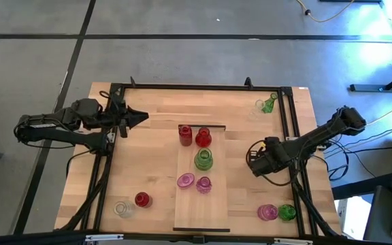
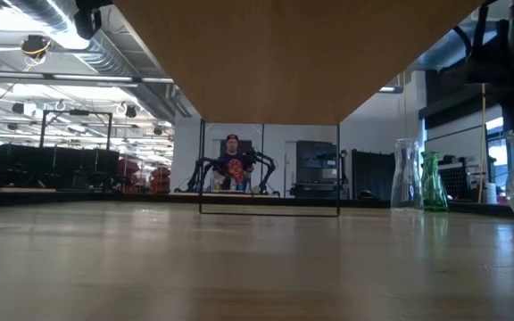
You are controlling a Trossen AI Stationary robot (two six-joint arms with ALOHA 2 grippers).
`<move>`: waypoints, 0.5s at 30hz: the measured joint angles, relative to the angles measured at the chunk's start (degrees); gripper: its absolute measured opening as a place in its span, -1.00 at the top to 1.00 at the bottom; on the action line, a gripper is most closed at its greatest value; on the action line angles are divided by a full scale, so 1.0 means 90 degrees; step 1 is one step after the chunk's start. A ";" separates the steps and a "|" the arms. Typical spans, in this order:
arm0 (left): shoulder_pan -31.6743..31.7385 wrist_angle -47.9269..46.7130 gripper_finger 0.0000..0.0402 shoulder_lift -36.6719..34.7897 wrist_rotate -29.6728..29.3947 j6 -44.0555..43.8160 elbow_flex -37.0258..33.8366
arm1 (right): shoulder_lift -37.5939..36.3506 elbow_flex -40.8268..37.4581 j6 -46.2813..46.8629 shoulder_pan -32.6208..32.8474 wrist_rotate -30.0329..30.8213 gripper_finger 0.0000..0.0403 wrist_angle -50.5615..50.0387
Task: Sort vases onto shelf
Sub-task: Put the middle right transparent vase on the shelf
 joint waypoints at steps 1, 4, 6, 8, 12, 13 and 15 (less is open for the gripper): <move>-0.0001 -0.0002 0.66 0.0000 0.0020 -0.0006 0.0000 | -0.0003 0.0005 -0.0019 0.0000 0.0030 0.71 -0.0006; -0.0002 -0.0002 0.66 0.0000 0.0082 -0.0086 0.0000 | -0.0006 0.0006 -0.0162 0.0010 0.0100 0.93 0.0036; -0.0002 -0.0002 0.66 0.0000 0.0132 -0.0151 0.0000 | -0.0022 0.0013 -0.0198 0.0007 0.0111 0.93 0.0105; -0.0002 -0.0004 0.66 0.0000 0.0179 -0.0159 0.0000 | -0.0027 0.0049 -0.0212 0.0007 0.0096 0.90 0.0167; -0.0002 -0.0002 0.66 0.0000 0.0187 -0.0229 0.0000 | -0.0027 0.0316 -0.0512 0.0005 0.0098 0.96 0.0181; -0.0002 -0.0002 0.66 0.0000 0.0185 -0.0281 0.0000 | -0.0027 0.0413 -0.0616 0.0005 0.0102 0.97 0.0144; -0.0002 -0.0005 0.66 0.0000 0.0188 -0.0316 0.0000 | -0.0032 0.0643 -0.0735 0.0005 0.0131 0.95 0.0116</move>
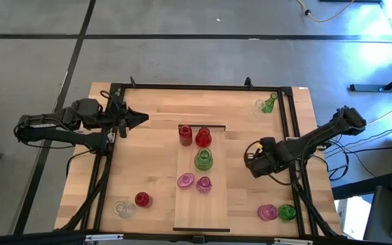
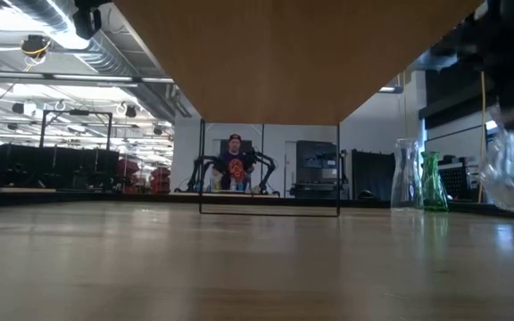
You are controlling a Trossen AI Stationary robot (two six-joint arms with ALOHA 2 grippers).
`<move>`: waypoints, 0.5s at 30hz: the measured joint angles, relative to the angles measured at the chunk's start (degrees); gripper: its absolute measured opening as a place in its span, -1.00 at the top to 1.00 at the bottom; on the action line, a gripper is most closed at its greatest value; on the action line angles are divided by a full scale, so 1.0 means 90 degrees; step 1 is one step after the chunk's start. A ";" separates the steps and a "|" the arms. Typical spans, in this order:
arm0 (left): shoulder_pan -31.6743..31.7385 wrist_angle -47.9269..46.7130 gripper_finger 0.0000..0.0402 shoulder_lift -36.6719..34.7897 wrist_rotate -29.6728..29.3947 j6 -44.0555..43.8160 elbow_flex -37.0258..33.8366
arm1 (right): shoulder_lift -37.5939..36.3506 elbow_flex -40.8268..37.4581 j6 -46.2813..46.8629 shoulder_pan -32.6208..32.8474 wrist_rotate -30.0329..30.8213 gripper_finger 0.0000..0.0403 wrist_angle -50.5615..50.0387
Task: Sort vases onto shelf
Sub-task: Put the middle right transparent vase on the shelf
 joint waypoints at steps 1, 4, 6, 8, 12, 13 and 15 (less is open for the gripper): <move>0.0000 0.0002 0.66 0.0000 0.0000 -0.0002 0.0000 | -0.0040 0.0123 -0.0115 0.0000 0.0007 0.95 0.0009; 0.0000 0.0002 0.66 0.0000 0.0011 -0.0012 0.0000 | -0.0220 0.0574 -0.0552 0.0000 -0.0008 0.98 0.0004; 0.0000 0.0002 0.66 0.0000 0.0049 -0.0013 0.0000 | -0.0343 0.0940 -0.0807 0.0000 -0.0037 0.97 0.0015; 0.0000 0.0002 0.66 0.0000 0.0068 -0.0015 0.0000 | -0.0443 0.1365 -0.1110 0.0000 -0.0068 0.97 0.0001; 0.0000 0.0000 0.66 0.0000 0.0069 -0.0012 0.0000 | -0.0495 0.2344 -0.1812 0.0000 -0.0210 0.98 -0.0044; 0.0000 0.0001 0.66 0.0000 0.0070 -0.0012 0.0000 | -0.0482 0.2580 -0.2003 0.0000 -0.0318 0.98 -0.0039; 0.0000 0.0000 0.66 0.0000 0.0070 -0.0010 0.0000 | -0.0387 0.3003 -0.2296 0.0000 -0.0511 0.99 -0.0041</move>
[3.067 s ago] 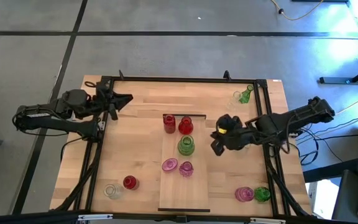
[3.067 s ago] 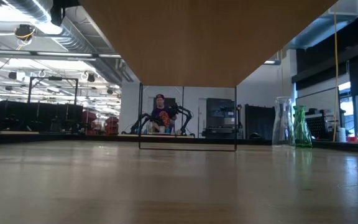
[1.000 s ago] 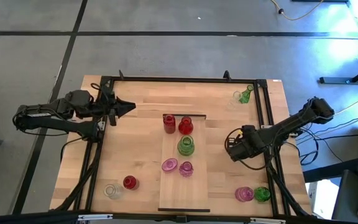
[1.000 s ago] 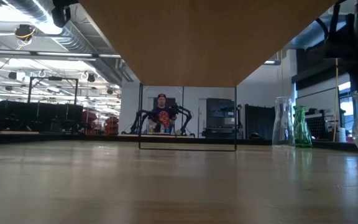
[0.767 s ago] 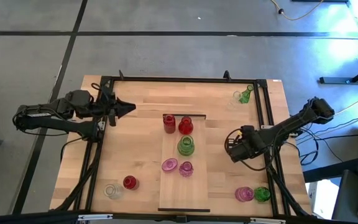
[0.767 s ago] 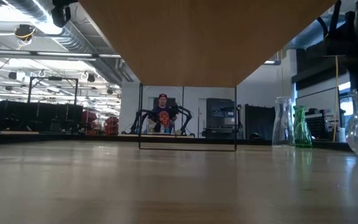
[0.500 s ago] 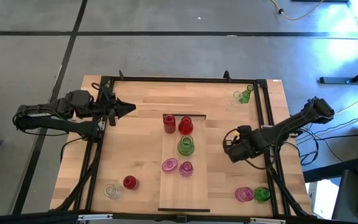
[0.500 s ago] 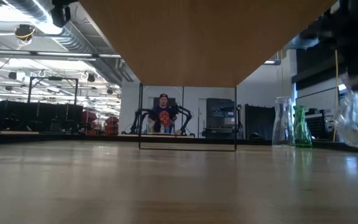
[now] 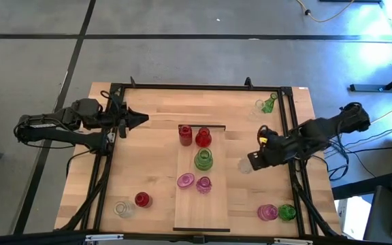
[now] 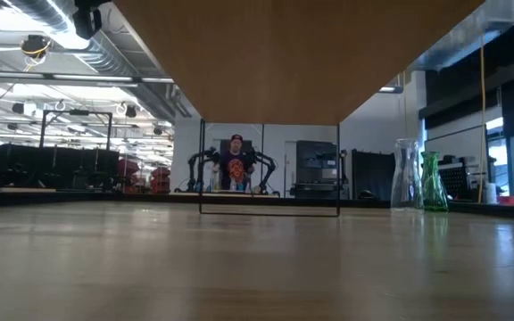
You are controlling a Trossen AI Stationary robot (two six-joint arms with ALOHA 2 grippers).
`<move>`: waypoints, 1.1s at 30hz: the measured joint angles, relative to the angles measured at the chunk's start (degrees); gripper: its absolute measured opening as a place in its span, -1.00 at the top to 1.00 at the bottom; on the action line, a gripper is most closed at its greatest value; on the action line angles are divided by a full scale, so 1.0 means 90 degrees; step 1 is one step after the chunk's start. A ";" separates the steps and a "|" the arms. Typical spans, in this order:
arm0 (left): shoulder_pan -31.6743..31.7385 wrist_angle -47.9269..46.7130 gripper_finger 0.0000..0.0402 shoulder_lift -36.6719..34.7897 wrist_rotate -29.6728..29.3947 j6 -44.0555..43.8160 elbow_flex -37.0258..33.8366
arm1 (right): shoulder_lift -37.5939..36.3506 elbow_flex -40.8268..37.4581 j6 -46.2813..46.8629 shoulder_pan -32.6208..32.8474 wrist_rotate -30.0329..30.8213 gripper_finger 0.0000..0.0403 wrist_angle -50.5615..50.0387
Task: Sort vases onto shelf
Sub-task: Put the middle right transparent vase on the shelf
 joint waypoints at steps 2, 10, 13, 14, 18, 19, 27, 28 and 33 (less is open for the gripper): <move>0.0000 0.0000 0.66 0.0000 0.0000 0.0002 0.0000 | 0.0127 0.0337 -0.0272 0.0000 -0.0205 0.99 0.0007; 0.0000 -0.0192 0.66 0.0000 0.0025 -0.0002 0.0000 | 0.1044 0.1420 -0.1365 0.0008 -0.1280 0.99 0.0304; 0.0000 -0.0332 0.66 0.0000 0.0025 -0.0117 0.0000 | 0.1407 0.1825 -0.1803 0.0146 -0.1410 0.99 0.0533; 0.0000 -0.0412 0.66 0.0000 0.0025 -0.0141 0.0000 | 0.1524 0.1971 -0.1967 0.0185 -0.1414 0.99 0.0579; 0.0000 -0.0626 0.66 0.0000 0.0025 -0.0158 0.0000 | 0.1929 0.2543 -0.2299 0.0432 -0.1414 1.00 0.0560; 0.0000 -0.0662 0.66 0.0000 0.0025 -0.0163 0.0000 | 0.2023 0.2669 -0.2344 0.0522 -0.1412 1.00 0.0563; 0.0000 -0.0850 0.66 0.0000 0.0022 -0.0169 0.0000 | 0.2892 0.3616 -0.2759 0.0931 -0.1816 1.00 -0.0363; 0.0000 -0.0863 0.66 0.0000 0.0022 -0.0178 0.0000 | 0.3024 0.3745 -0.2792 0.0928 -0.1811 1.00 -0.0539; 0.0000 -0.0884 0.66 0.0000 0.0022 -0.0283 0.0000 | 0.3626 0.4515 -0.2975 0.0830 -0.1636 1.00 -0.0748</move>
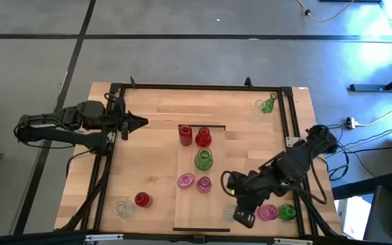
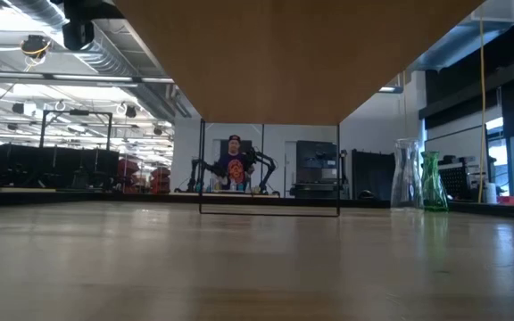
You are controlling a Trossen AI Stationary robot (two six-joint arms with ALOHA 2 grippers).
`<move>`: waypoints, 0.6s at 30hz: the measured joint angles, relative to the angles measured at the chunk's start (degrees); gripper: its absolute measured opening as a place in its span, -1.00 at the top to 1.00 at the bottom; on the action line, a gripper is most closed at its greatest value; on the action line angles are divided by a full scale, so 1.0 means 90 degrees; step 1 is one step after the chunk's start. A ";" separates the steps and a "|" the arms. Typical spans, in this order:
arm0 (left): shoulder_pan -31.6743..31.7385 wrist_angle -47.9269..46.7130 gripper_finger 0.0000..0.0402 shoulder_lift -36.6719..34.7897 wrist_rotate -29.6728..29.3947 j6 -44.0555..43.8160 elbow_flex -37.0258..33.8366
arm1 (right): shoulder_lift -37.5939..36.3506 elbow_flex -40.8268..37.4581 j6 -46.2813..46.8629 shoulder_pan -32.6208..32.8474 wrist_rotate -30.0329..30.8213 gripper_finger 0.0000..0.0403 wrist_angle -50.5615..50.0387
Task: Sort vases onto shelf
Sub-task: Put the middle right transparent vase on the shelf
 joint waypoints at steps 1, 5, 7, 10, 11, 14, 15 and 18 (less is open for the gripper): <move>0.0000 -0.0008 0.66 0.0000 0.0000 -0.0001 0.0000 | 0.0119 0.0173 -0.0004 -0.0044 0.0036 1.00 -0.0041; 0.0000 -0.0094 0.66 0.0000 0.0000 0.0002 0.0000 | 0.0554 0.0698 -0.0011 -0.0142 0.0275 1.00 -0.0286; 0.0000 -0.0240 0.66 0.0000 0.0000 0.0003 0.0000 | 0.0723 0.0879 -0.0011 -0.0172 0.0226 1.00 -0.0486; 0.0000 -0.0438 0.66 0.0000 -0.0018 0.0004 0.0000 | 0.0893 0.0950 -0.0004 -0.0222 0.0125 1.00 -0.0596; 0.0000 -0.0484 0.66 0.0000 -0.0023 0.0004 0.0000 | 0.0927 0.0941 0.0004 -0.0209 0.0085 1.00 -0.0525; 0.0000 -0.0558 0.66 0.0000 -0.0024 0.0004 0.0000 | 0.1045 0.0938 0.0016 -0.0211 -0.0008 1.00 -0.0540; 0.0000 -0.0596 0.66 0.0000 -0.0022 0.0004 0.0000 | 0.1076 0.0938 0.0018 -0.0213 -0.0024 1.00 -0.0513; 0.0000 -0.0621 0.66 0.0000 -0.0024 0.0006 0.0000 | 0.1111 0.0938 0.0020 -0.0218 -0.0073 1.00 -0.0498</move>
